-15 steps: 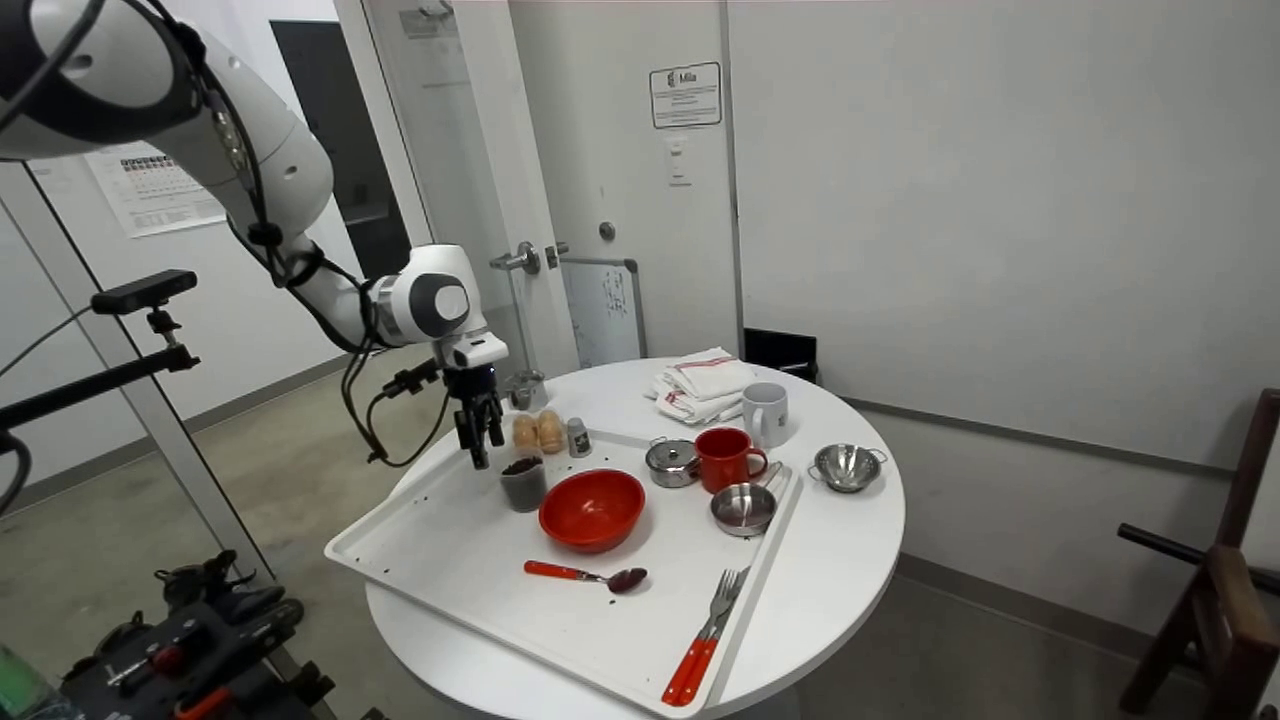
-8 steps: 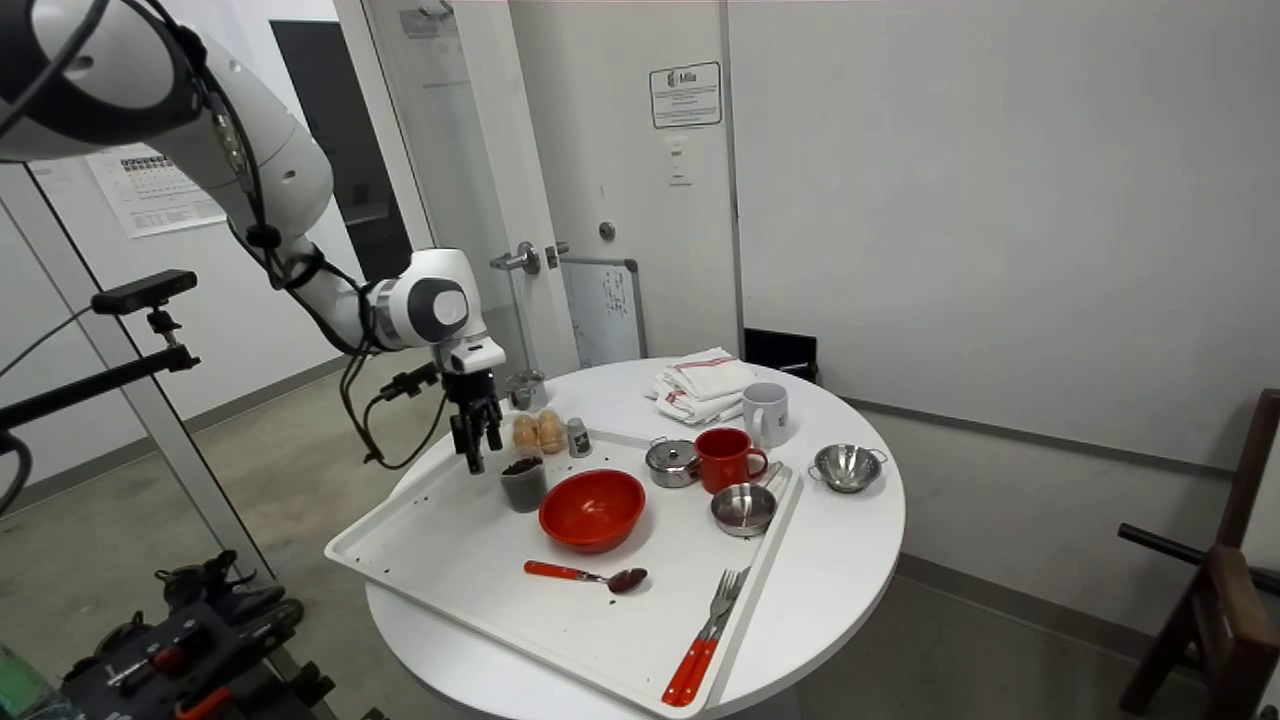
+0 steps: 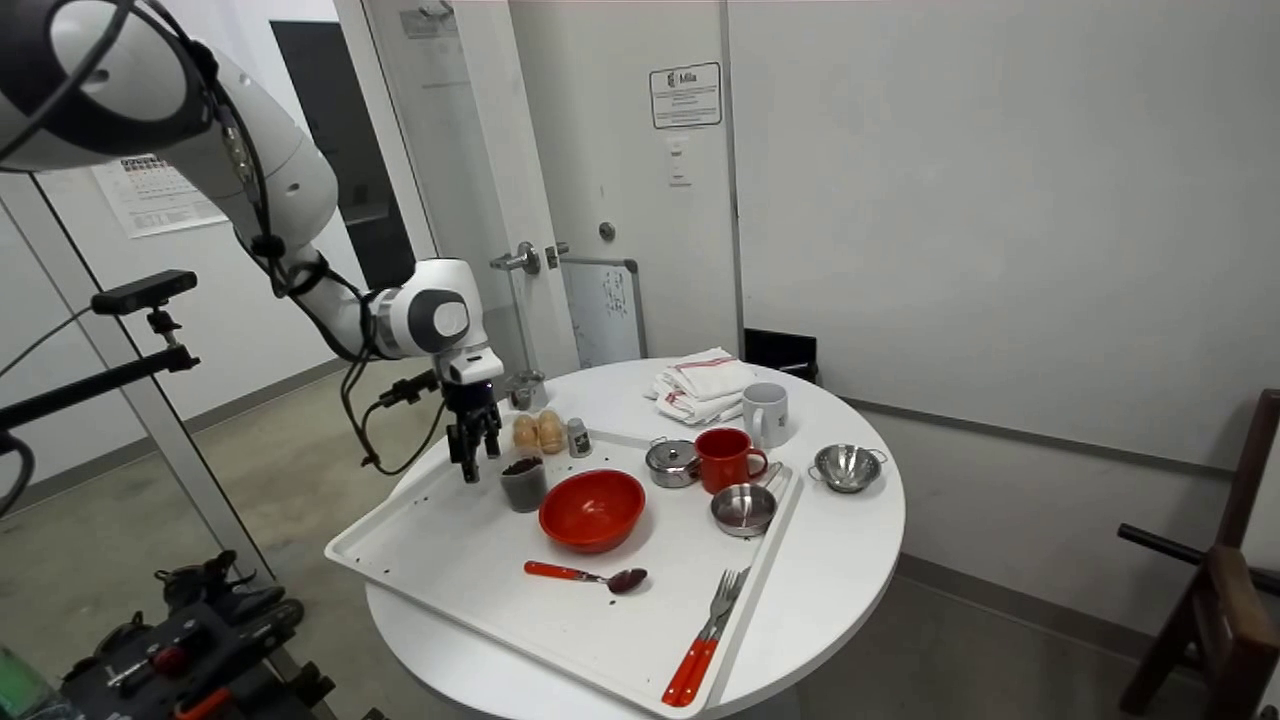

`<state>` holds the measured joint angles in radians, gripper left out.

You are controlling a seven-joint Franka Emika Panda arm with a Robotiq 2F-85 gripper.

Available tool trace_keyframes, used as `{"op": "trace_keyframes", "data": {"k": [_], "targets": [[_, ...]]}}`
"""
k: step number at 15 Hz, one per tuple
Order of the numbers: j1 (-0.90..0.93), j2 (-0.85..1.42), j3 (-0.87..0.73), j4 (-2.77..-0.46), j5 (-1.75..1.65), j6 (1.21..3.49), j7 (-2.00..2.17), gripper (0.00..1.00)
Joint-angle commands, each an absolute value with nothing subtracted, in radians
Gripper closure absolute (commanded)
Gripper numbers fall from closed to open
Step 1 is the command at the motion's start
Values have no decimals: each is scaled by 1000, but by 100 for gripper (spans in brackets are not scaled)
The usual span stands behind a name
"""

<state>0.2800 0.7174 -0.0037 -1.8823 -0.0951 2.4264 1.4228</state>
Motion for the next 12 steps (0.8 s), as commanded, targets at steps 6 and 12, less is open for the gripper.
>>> {"op": "trace_keyframes", "data": {"k": [6,12], "targets": [[302,781,-22,-1836,-47,2479,1459,47],[301,786,-20,-1825,-44,2463,1453,80]]}}
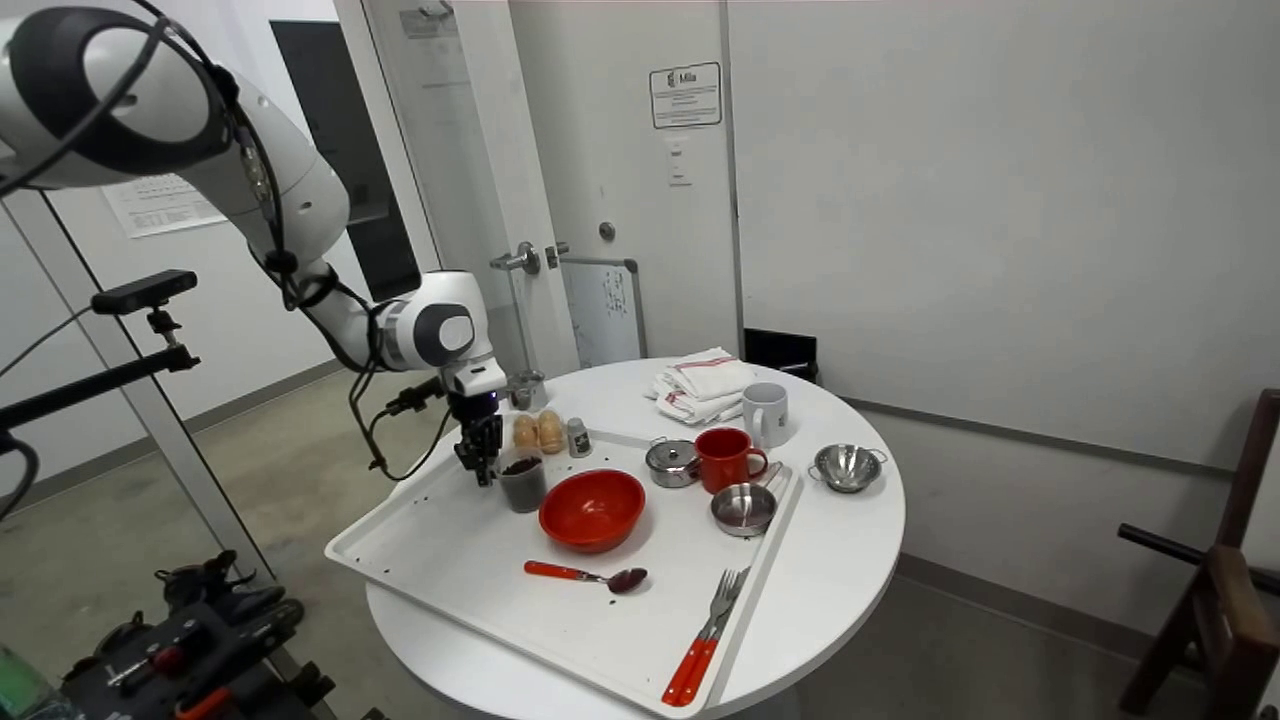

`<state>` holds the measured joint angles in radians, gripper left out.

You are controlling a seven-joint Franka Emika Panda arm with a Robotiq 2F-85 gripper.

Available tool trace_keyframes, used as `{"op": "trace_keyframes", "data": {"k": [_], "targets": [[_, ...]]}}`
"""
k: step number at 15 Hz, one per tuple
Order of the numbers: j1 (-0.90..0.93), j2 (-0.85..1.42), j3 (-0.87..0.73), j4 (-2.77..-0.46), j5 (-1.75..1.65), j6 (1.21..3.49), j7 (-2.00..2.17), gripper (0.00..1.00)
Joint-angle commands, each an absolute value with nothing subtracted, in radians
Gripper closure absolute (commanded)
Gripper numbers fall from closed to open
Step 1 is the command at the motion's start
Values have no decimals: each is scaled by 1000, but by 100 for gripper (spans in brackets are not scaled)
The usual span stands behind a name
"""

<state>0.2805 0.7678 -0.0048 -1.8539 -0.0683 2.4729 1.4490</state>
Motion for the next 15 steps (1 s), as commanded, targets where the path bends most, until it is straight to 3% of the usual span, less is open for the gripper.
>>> {"op": "trace_keyframes", "data": {"k": [1,3,4,5,6,7,8,13,15], "targets": [[302,785,-21,-1826,-47,2463,1451,51],[303,781,-21,-1831,-49,2467,1449,52],[303,779,-20,-1833,-49,2467,1446,45],[303,778,-20,-1835,-49,2469,1446,54],[305,777,-21,-1836,-50,2470,1446,79],[304,777,-20,-1836,-50,2468,1444,79],[304,777,-19,-1836,-49,2467,1442,70],[306,768,-18,-1846,-52,2476,1437,97],[305,766,-16,-1849,-51,2477,1434,93]]}}
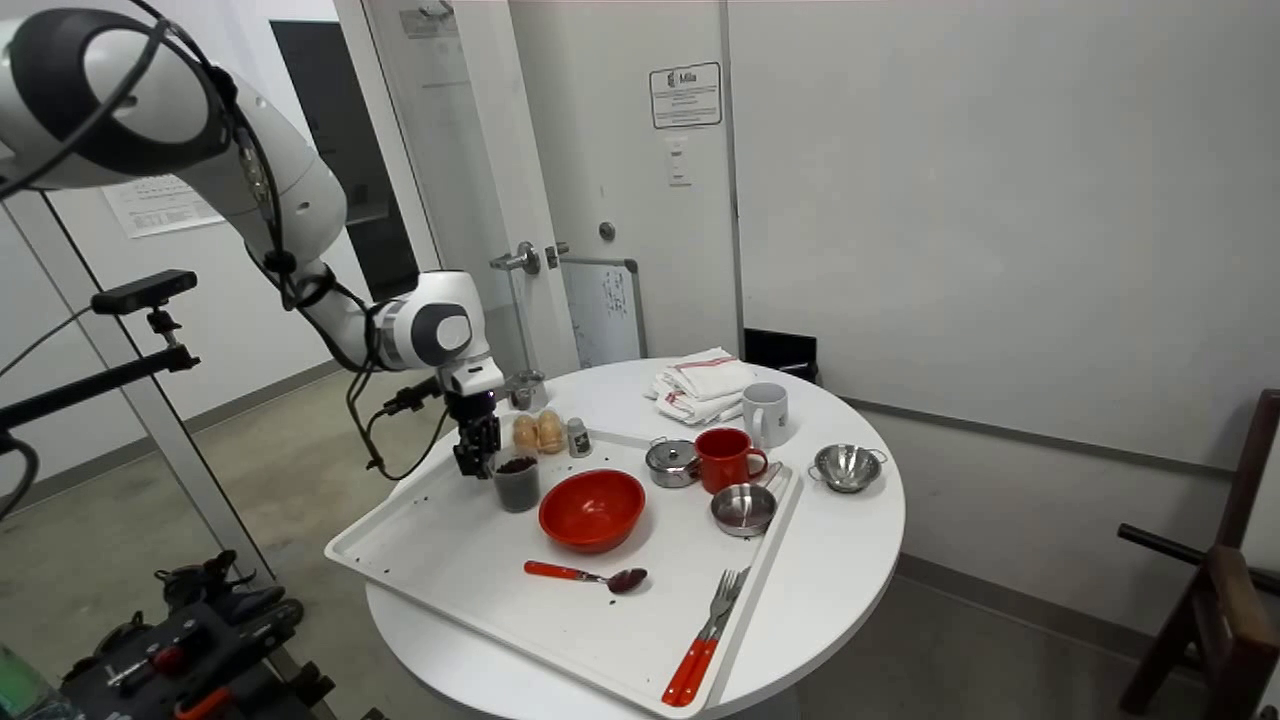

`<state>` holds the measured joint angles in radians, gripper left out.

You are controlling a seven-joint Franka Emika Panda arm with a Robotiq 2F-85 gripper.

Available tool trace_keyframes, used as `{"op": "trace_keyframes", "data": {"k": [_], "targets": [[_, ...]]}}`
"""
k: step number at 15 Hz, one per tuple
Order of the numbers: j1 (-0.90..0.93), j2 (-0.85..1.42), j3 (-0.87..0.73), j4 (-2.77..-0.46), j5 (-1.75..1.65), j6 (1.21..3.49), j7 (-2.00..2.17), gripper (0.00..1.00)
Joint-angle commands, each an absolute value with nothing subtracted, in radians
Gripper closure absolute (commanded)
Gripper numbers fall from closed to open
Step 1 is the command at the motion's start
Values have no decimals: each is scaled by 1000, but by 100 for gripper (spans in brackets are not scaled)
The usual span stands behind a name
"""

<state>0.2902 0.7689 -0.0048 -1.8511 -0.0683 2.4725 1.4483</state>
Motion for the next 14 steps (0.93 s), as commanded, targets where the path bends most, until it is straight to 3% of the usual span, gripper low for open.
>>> {"op": "trace_keyframes", "data": {"k": [1,2,3,10,11,14], "targets": [[305,766,-16,-1848,-51,2474,1433,93],[303,767,-14,-1847,-48,2470,1431,67],[304,767,-14,-1846,-49,2470,1430,65],[306,746,-11,-1872,-52,2486,1417,16],[307,744,-11,-1874,-53,2488,1414,52],[309,743,-10,-1876,-53,2492,1404,61]]}}
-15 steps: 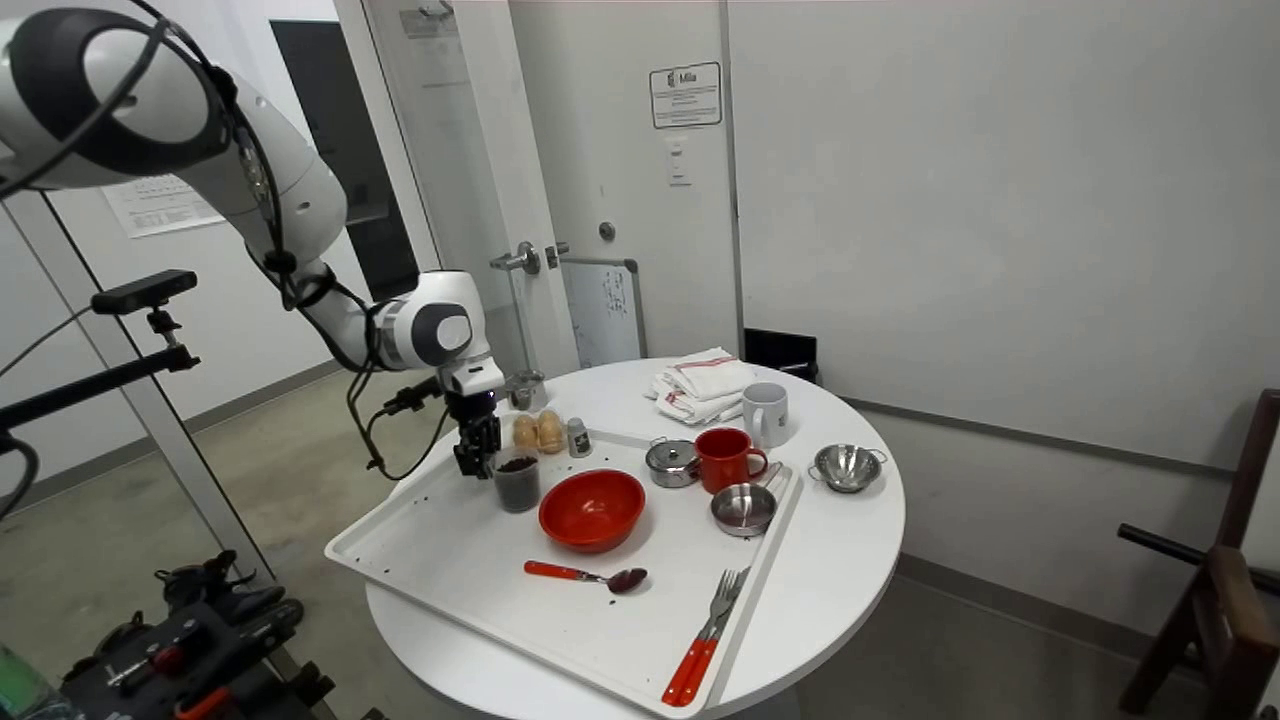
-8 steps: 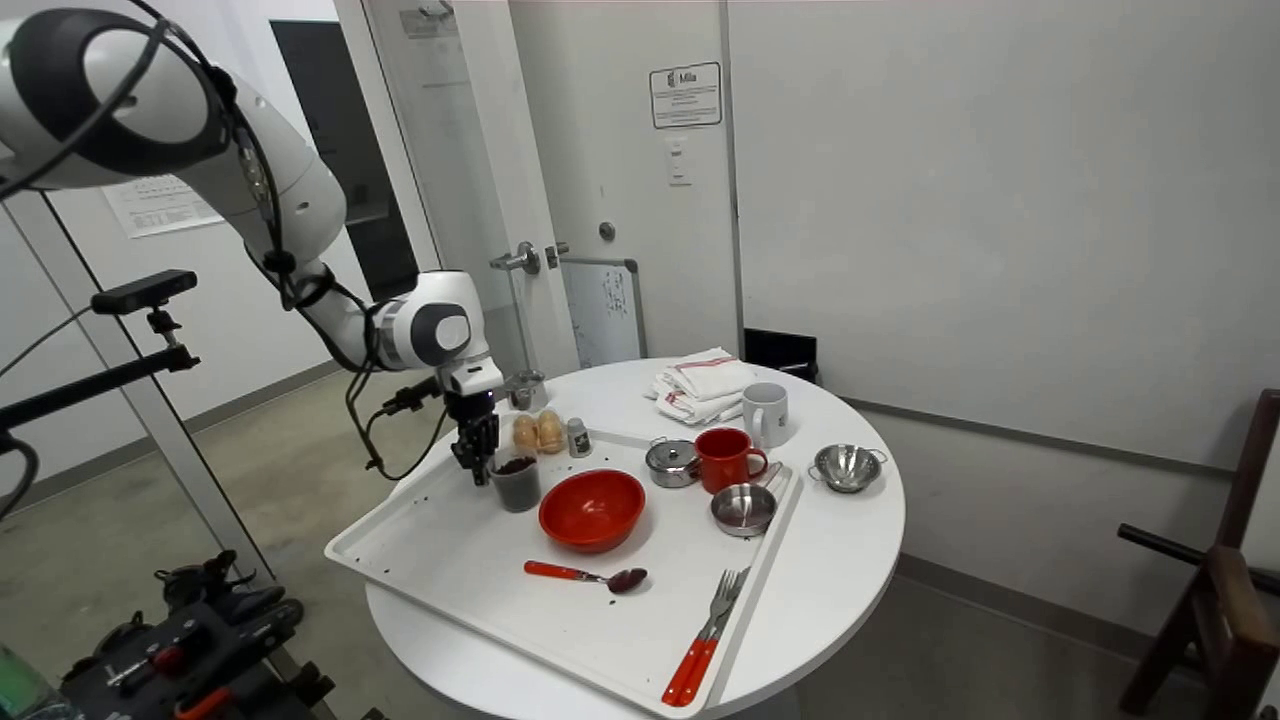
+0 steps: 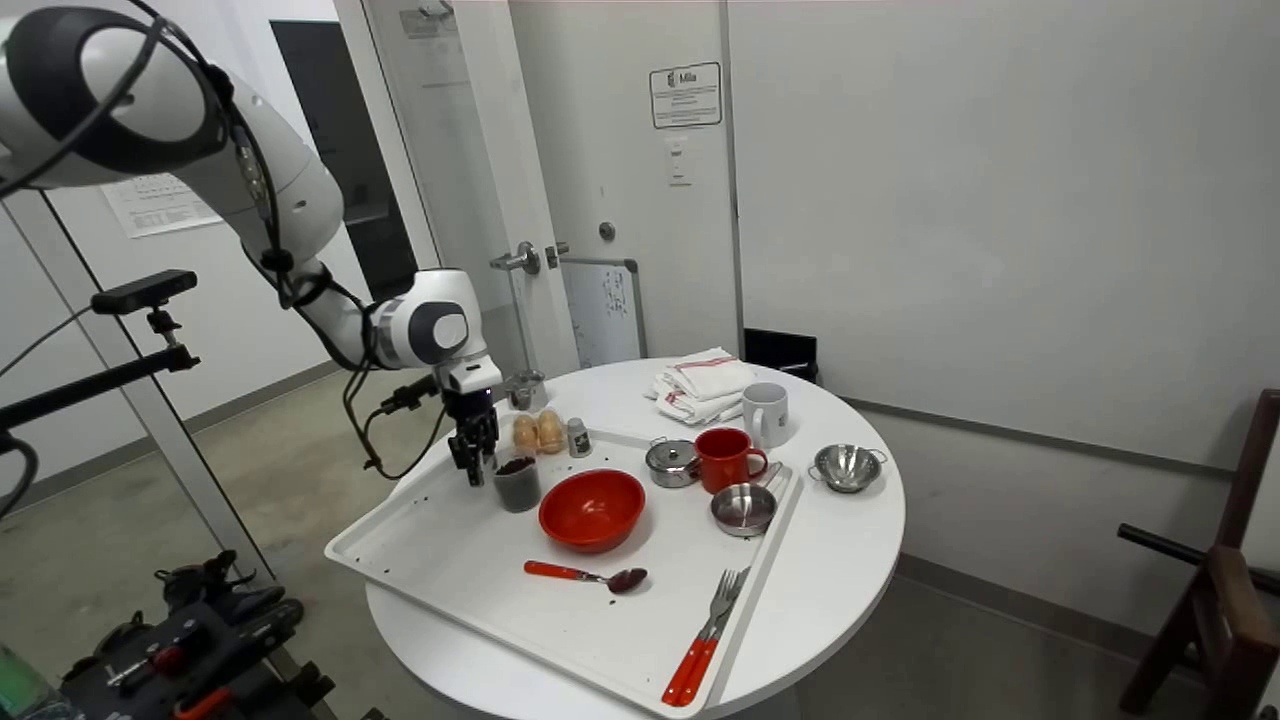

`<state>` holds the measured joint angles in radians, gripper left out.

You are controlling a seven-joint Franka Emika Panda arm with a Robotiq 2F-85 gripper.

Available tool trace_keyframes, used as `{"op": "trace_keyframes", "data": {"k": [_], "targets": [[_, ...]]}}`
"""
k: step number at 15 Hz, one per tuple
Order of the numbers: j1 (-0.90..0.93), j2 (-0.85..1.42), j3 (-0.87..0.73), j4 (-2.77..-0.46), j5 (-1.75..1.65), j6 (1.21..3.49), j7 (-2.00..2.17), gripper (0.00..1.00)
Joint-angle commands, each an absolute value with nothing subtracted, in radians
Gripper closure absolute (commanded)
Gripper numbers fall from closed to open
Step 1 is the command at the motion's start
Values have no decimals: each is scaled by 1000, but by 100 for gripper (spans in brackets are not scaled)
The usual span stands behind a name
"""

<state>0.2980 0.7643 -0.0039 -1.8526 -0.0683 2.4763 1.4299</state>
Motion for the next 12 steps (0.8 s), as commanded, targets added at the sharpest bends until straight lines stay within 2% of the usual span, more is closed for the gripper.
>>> {"op": "trace_keyframes", "data": {"k": [1,4,8,11,12], "targets": [[309,741,-10,-1877,-53,2494,1402,67],[310,741,-9,-1877,-52,2495,1397,91],[307,737,-7,-1879,-50,2493,1383,97],[307,735,-8,-1880,-50,2492,1380,92],[307,736,-8,-1878,-49,2488,1379,93]]}}
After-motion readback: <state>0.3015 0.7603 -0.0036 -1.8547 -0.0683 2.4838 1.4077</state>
